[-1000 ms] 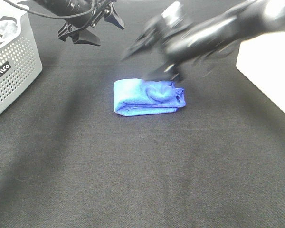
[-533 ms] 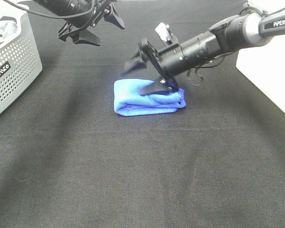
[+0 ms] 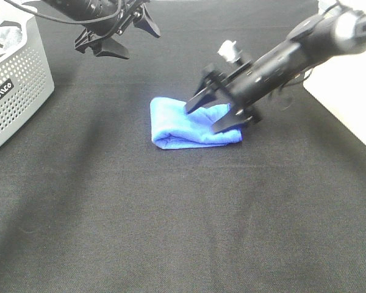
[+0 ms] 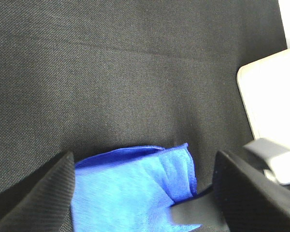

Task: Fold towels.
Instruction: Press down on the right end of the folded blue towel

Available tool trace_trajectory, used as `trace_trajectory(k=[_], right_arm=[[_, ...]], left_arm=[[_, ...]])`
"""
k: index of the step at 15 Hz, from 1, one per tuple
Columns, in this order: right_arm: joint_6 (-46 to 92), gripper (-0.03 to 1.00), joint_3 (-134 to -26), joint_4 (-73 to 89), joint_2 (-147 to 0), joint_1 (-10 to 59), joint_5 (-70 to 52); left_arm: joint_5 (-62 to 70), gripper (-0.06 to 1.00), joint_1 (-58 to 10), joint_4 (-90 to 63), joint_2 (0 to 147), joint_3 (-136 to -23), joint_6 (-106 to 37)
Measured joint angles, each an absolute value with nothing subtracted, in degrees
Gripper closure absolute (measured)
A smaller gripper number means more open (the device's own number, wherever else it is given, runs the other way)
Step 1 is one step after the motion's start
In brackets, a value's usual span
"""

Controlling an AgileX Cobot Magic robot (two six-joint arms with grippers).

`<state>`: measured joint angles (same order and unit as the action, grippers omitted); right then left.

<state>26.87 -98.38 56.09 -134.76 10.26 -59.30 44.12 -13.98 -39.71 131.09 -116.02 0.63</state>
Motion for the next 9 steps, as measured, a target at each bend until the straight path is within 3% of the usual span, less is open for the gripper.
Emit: trace_trajectory(k=[9], right_arm=[[23.84,0.17,-98.38,43.6,-129.6,8.42,-55.92]], left_arm=[[51.22,0.2,-13.92,-36.1,130.0,-116.02,0.0]])
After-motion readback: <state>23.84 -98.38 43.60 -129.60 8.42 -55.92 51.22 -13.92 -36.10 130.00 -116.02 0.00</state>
